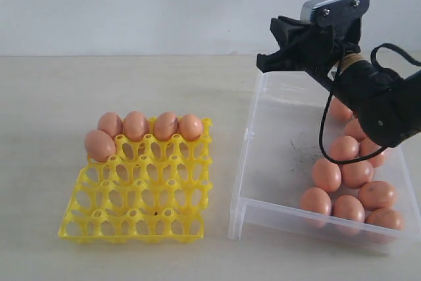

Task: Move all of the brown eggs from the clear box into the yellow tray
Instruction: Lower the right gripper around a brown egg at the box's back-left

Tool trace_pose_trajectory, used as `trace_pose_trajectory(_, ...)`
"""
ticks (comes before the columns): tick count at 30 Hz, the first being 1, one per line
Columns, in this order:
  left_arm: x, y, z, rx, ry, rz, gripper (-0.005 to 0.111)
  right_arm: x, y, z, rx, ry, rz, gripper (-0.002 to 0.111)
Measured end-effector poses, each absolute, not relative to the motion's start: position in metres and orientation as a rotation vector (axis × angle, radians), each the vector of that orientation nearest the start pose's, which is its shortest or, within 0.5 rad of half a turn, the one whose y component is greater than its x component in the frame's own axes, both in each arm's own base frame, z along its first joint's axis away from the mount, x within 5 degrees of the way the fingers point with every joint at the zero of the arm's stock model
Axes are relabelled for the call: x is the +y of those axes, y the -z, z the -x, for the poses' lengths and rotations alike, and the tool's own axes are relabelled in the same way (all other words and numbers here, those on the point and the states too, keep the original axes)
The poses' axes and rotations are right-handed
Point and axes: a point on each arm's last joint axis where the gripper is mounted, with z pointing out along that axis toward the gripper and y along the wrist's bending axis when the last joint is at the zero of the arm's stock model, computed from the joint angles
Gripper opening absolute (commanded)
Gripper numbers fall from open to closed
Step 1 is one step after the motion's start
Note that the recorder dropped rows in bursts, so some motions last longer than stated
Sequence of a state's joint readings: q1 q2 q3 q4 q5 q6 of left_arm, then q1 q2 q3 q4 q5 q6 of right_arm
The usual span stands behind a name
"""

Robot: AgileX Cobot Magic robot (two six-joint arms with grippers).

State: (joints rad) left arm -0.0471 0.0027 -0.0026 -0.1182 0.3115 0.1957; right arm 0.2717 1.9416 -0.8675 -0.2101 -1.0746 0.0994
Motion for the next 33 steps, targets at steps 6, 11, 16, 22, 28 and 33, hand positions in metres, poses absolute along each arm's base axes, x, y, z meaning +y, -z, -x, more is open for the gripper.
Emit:
trace_pose_trajectory(6,-0.005,-0.185,-0.054,1.795,0.014,-0.117,0.004,0.114,-0.153,-0.370,1.632,-0.300,0.318,0.002)
trace_pose_trajectory(11,-0.001,-0.182,-0.053,1.831,-0.023,-0.082,0.004,0.116,-0.139,-0.382,1.956,-0.242,0.374,0.003)
trace_pose_trajectory(16,0.001,-0.182,-0.053,1.842,-0.042,-0.070,0.004,0.111,-0.136,-0.390,2.302,-0.114,0.409,0.003)
trace_pose_trajectory(22,0.001,-0.181,-0.053,1.844,-0.041,-0.065,0.004,0.104,-0.144,-0.382,2.475,-0.008,0.438,0.003)
trace_pose_trajectory(28,0.001,-0.181,-0.053,1.844,-0.043,-0.066,0.004,0.096,-0.171,-0.367,2.547,0.076,0.491,0.003)
trace_pose_trajectory(33,0.001,-0.181,-0.053,1.844,-0.043,-0.066,0.004,0.093,-0.188,-0.345,2.693,0.042,0.543,0.003)
